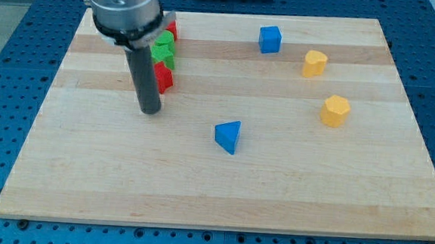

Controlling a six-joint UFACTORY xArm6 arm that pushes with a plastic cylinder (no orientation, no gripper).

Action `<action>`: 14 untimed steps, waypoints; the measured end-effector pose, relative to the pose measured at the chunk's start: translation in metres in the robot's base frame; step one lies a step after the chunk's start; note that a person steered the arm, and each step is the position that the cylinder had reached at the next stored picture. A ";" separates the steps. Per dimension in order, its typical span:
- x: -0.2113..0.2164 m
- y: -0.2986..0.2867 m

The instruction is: Move the blue triangle to the red star

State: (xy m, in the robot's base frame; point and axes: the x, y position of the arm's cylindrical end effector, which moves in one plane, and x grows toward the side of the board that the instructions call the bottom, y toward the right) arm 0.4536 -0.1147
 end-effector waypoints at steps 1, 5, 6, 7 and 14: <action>-0.001 0.047; 0.056 0.142; 0.054 0.117; 0.044 0.101; -0.010 0.017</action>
State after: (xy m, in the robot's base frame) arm 0.4432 -0.0980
